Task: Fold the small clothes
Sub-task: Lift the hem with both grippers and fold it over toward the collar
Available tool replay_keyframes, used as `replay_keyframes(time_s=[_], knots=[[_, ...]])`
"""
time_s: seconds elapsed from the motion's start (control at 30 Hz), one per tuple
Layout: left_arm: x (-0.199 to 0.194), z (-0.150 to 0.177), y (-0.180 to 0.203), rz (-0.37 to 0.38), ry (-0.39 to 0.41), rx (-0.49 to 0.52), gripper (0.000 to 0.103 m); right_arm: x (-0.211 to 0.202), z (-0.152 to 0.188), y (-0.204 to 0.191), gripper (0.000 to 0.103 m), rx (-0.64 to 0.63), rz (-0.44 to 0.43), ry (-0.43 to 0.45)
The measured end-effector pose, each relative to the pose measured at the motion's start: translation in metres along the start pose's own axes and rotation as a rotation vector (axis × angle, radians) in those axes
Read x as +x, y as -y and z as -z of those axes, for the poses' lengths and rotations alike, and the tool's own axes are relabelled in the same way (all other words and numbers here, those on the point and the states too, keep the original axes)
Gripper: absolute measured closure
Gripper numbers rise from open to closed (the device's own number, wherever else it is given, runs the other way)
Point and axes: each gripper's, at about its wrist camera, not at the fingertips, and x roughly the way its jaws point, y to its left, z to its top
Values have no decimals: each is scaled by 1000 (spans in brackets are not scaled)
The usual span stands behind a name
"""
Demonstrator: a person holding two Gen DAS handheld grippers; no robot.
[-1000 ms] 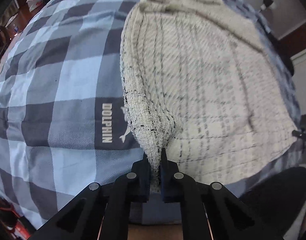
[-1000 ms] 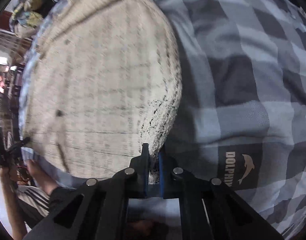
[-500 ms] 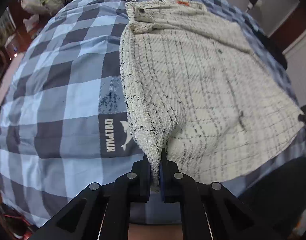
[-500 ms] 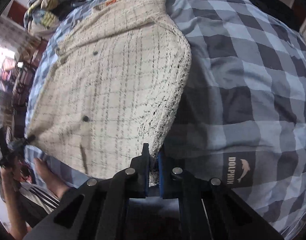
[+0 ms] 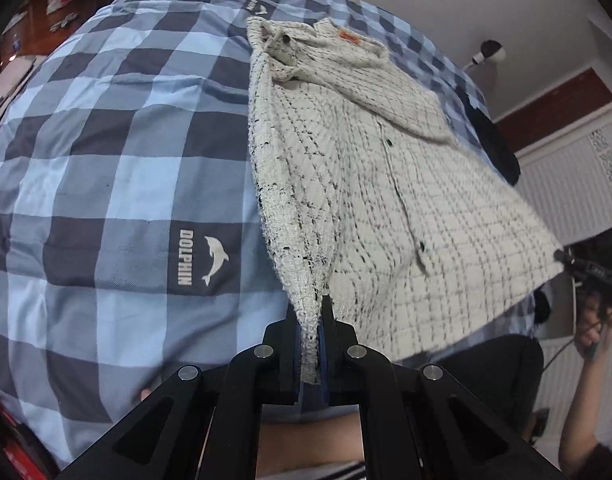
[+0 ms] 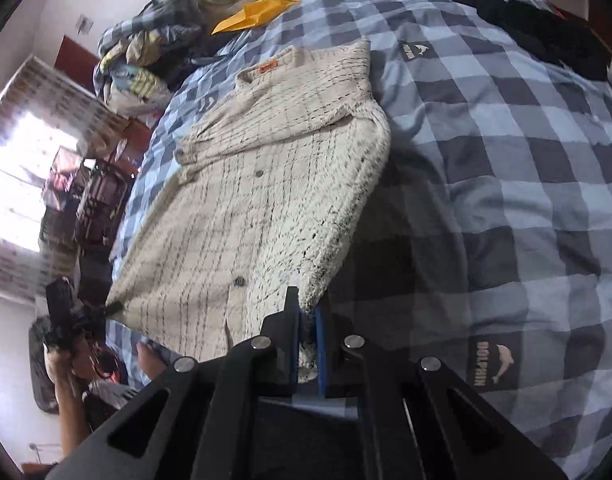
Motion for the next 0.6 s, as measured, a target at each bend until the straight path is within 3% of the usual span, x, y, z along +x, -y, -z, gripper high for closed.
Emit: replay_keyframes(time_s=[0.2, 0.33, 0.5, 0.6], knots=[[-37, 9, 18, 54, 35, 19, 97, -34, 5, -4, 100, 14, -131, 75], [-54, 18, 22, 86, 44, 14, 97, -40, 11, -9, 100, 5, -147, 82], [-73, 36, 17, 164, 51, -26, 97, -51, 25, -7, 100, 37, -238, 91], [-93, 46, 20, 155, 89, -14, 97, -65, 34, -9, 100, 42, -280, 110]])
